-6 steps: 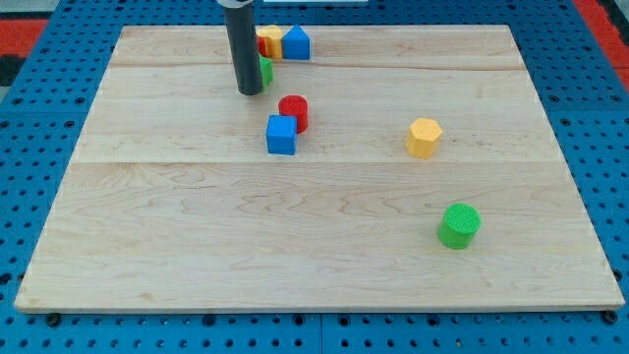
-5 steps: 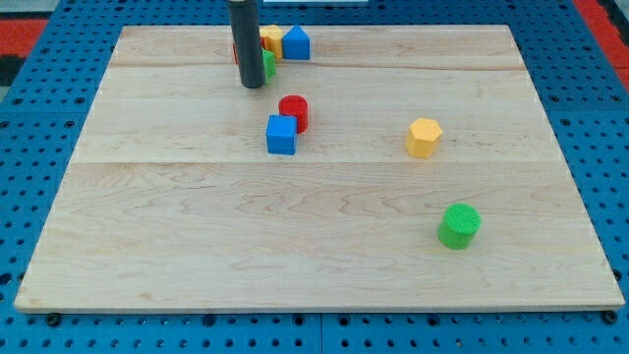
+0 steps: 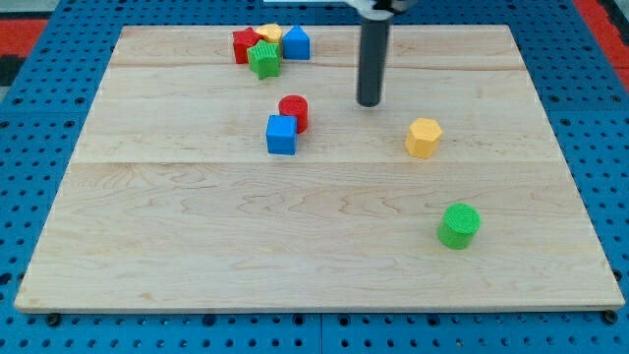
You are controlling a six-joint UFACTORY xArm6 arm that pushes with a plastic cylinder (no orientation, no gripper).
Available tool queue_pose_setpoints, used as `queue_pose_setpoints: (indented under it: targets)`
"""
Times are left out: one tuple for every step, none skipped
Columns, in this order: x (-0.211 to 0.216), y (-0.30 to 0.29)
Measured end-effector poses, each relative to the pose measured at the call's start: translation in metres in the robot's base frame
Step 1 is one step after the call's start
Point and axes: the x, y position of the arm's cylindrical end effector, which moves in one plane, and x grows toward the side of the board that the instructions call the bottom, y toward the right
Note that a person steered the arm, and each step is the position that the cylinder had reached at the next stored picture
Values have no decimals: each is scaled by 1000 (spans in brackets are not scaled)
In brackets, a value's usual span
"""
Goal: Keep yellow hexagon on right side of green star
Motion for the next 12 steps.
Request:
queue_pose_setpoints:
  targets:
    - [3, 53]
    - [29, 93]
    - [70, 106]
    - [90, 103]
    - [69, 76]
    - [53, 42]
    - [82, 50]
    - [103, 37]
    - [61, 9]
    - [23, 2]
    - [8, -18]
    - [35, -3]
